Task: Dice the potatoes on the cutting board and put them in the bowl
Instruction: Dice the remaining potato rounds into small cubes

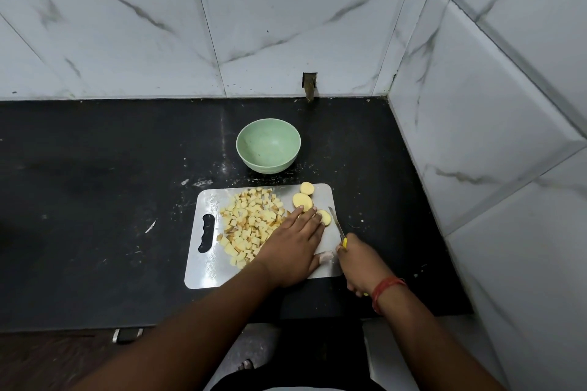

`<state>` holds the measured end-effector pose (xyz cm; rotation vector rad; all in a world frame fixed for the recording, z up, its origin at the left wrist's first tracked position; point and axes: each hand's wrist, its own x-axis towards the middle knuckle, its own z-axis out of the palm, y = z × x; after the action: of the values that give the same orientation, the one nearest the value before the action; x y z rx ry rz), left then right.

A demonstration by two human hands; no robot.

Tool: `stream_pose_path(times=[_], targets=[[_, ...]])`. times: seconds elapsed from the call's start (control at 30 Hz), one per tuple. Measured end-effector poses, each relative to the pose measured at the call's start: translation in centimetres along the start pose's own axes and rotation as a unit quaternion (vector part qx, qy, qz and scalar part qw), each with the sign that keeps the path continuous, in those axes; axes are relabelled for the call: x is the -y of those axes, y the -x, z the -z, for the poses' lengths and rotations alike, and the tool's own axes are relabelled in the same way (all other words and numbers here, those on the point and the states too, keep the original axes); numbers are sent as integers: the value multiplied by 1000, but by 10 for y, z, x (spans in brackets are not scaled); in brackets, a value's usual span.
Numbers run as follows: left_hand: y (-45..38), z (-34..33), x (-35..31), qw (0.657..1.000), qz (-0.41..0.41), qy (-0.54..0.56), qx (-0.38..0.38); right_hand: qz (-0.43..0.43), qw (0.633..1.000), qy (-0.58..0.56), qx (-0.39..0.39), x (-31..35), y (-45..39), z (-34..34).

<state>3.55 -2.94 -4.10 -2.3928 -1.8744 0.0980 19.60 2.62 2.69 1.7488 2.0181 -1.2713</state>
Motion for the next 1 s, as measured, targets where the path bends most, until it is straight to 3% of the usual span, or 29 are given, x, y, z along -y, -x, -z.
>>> stream_pose_path(times=[0.27, 0.47, 0.8, 1.0], targets=[[-1, -6, -1, 1000, 4, 27, -4, -1, 999, 54, -6, 6, -1, -5], [-2, -1, 4, 997, 9, 71, -7, 87, 990, 109, 14, 10, -1, 3], [-3, 4, 6, 994, 20, 101, 25, 48, 992, 109, 31, -9, 2, -11], [-3, 1, 6, 992, 25, 121, 25, 18, 996, 83, 2, -27, 19, -18]])
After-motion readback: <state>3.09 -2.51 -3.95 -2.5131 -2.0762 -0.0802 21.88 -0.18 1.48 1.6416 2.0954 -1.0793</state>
